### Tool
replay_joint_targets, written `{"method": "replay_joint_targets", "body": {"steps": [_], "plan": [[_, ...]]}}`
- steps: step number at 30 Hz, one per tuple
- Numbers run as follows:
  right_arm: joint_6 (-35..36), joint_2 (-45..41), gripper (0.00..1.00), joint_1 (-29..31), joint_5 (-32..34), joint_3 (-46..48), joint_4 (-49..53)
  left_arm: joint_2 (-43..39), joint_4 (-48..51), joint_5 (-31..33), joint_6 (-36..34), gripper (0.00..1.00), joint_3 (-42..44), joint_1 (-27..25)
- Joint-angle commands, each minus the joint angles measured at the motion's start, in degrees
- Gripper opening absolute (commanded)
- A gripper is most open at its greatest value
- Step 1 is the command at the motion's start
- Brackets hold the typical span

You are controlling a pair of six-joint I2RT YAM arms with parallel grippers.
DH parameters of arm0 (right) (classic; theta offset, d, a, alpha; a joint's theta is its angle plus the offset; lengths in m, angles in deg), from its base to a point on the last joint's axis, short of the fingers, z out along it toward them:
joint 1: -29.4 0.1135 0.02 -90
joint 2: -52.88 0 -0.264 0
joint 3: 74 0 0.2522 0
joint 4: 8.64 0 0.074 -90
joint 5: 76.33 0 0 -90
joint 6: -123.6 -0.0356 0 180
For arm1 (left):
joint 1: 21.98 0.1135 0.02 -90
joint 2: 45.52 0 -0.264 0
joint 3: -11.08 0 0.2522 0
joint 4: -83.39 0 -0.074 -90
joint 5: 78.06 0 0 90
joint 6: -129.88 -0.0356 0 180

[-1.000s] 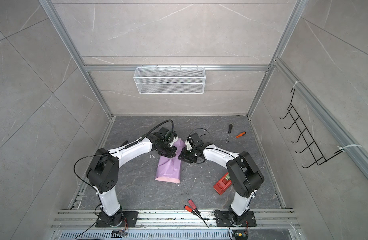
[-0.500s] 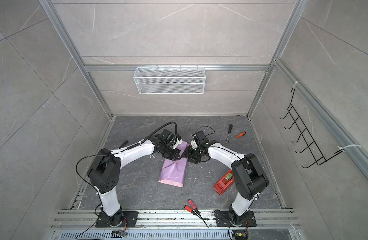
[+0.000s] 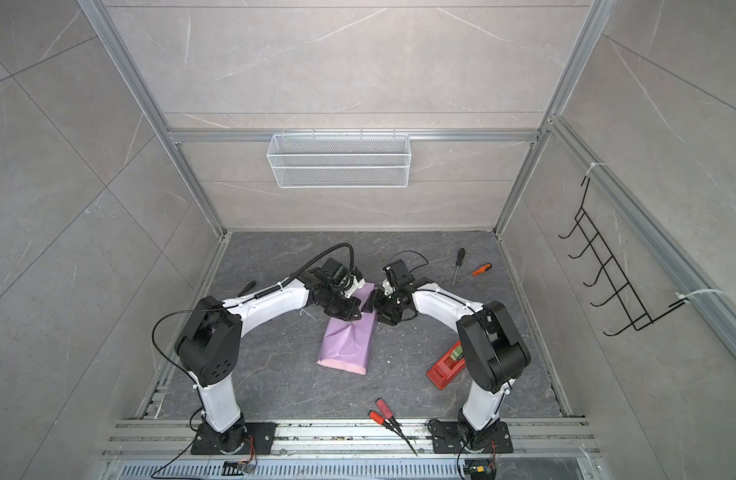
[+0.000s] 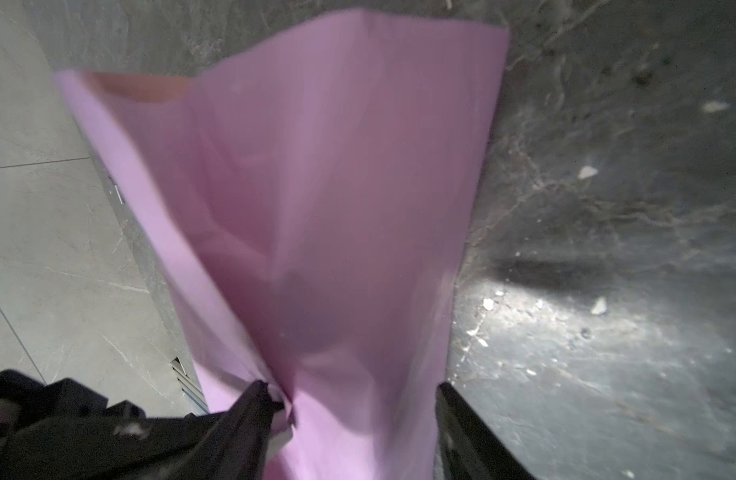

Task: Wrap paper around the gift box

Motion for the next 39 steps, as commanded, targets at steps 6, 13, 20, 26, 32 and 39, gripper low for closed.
{"method": "replay_joint_targets", "body": {"steps": [6,13,20,26,32,39], "plan": [[-0.3,2.5,0.56,-0.1,1.1,1.3,0.7,3.6,4.0,-1.1,0.1,0.05,2.3,-1.1],[0.7,3.3,0.48,-0.1,1.6,3.0,1.1,3.3,3.9,-2.0,-0.4,0.22,2.3,-1.1],[1.5,4.0,0.41,-0.3,2.6,4.9,1.3,2.6,4.1,-3.6,-1.2,0.32,2.0,-1.1],[1.2,2.9,0.44,-0.2,1.9,5.4,0.9,2.5,4.1,-3.5,-1.4,0.33,2.2,-1.1],[1.8,1.2,0.51,-0.2,0.1,1.4,3.0,2.4,4.0,-3.6,-1.3,0.34,2.2,-1.1],[2.0,3.7,0.49,0.7,0.5,6.0,1.5,2.5,3.7,-4.0,-1.2,0.35,2.3,-1.1]]}}
